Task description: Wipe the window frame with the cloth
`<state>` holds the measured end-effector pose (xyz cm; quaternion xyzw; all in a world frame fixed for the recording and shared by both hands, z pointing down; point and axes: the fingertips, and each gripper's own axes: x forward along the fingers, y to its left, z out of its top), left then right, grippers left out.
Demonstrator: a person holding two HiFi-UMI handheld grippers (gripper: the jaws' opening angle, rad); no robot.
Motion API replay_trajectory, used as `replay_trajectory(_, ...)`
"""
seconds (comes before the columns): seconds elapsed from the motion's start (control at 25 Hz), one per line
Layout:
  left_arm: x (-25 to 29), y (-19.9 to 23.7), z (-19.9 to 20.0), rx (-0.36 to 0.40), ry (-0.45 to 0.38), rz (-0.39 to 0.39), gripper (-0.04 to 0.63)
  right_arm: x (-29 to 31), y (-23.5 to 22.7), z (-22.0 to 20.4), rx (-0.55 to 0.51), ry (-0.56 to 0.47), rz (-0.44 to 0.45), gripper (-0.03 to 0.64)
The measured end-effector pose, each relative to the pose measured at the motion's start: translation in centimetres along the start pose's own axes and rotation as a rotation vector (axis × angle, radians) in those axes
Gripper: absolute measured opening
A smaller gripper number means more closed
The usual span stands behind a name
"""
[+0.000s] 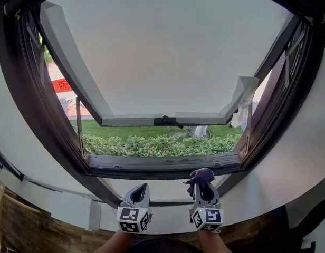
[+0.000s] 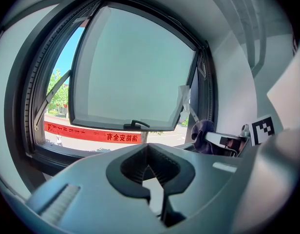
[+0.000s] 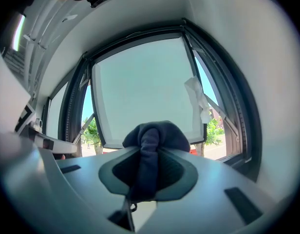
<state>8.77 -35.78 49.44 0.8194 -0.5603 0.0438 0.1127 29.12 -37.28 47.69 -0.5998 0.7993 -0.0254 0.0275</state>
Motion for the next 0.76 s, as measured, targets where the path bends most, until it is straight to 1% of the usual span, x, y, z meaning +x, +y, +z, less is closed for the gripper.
replay_trajectory(0.2, -0.2, 0.3, 0.0, 0.0, 0.0, 0.006, 0.008, 0.3, 0.8, 0.4, -0.033, 0.003, 0.023, 0.08)
replay_trajectory(0.56, -0.4, 0.7, -0.3, 0.0, 0.008, 0.009, 0.008, 0.5, 1.3, -0.1, -0.012, 0.014, 0.036, 0.08)
replay_trajectory(0.76, -0.6, 0.5, -0.3, 0.001, 0.012, 0.005, 0.008, 0.4, 1.6, 0.2, -0.024, 0.014, 0.054, 0.08)
